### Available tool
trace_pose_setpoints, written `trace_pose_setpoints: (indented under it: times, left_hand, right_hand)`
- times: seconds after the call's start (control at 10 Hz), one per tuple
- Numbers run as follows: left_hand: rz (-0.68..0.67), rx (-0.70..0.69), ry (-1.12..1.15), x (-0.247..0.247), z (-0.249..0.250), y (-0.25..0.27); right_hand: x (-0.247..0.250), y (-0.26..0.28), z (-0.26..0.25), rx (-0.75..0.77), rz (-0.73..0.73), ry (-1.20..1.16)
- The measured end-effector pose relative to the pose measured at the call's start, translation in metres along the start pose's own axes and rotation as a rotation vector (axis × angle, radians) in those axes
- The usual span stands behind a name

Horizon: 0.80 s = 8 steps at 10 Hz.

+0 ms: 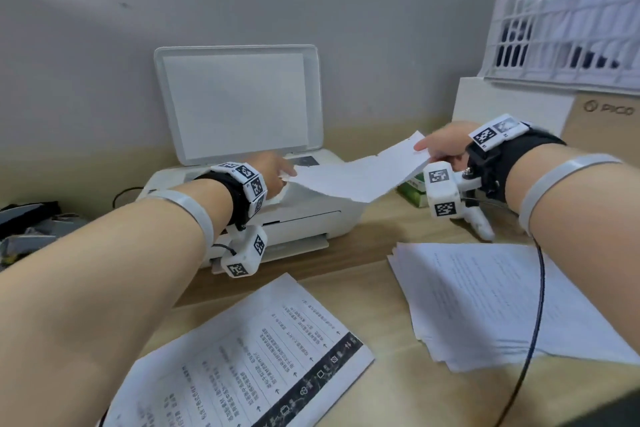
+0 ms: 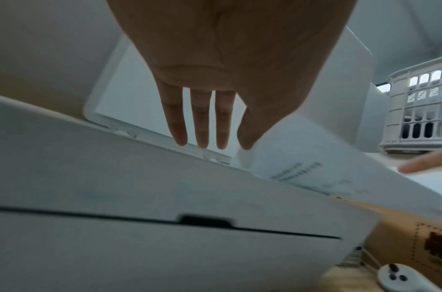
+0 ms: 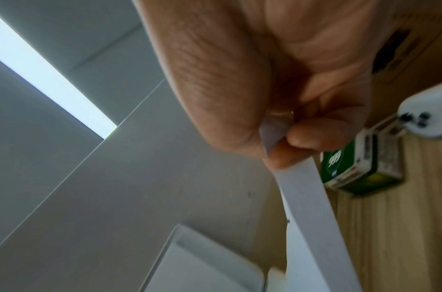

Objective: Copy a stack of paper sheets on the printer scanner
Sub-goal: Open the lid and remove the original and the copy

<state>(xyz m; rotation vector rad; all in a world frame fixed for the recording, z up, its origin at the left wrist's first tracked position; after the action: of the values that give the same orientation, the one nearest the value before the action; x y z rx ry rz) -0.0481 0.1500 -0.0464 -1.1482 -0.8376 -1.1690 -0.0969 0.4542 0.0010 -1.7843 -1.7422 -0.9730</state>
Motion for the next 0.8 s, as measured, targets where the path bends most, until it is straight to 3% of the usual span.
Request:
trace_pose_setpoints:
  times: [0.1, 0.2, 0.5, 0.6, 0.7, 0.8]
  left_hand:
    - [0.035, -0.066, 0.096, -0.010, 0.033, -0.007]
    - [0.017, -0.133, 0.191, -0.026, 0.076, -0.013]
    - [-0.020, -0.294, 0.144, -0.068, 0.167, -0.015]
    - [-0.181, -0.348, 0.132, -0.081, 0.186, -0.007]
    - [-0.503, -0.331, 0.034, -0.111, 0.199, 0.004]
    - [-0.651, -0.281, -0.001, -0.129, 0.206, 0.025]
  right_hand:
    - [0.027, -0.001, 0.052, -0.079, 0.019, -0.035]
    - [0.041, 0.016, 0.091, -0.172, 0.022, 0.175]
    - [0.061, 0.040, 0.192, -0.356, -0.020, 0.311]
    - [0.062, 0.049, 0.215, -0.403, -0.041, 0.340]
    - [0.058, 0.052, 0.231, -0.387, -0.035, 0.294]
    - [0.051, 0.052, 0.234, -0.384, -0.059, 0.375]
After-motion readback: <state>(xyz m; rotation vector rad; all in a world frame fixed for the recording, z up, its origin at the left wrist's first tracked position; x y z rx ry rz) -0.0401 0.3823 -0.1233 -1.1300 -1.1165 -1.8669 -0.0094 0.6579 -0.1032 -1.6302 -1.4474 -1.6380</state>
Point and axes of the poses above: each hand's wrist, its own y-axis away from the middle knuckle, its own x-axis out of the back of the hand, z = x × y, the point moved 1 cm from there along -y, towards the middle knuckle, and after that the axes turned 4 degrees about -x, right-handed, at the moved point
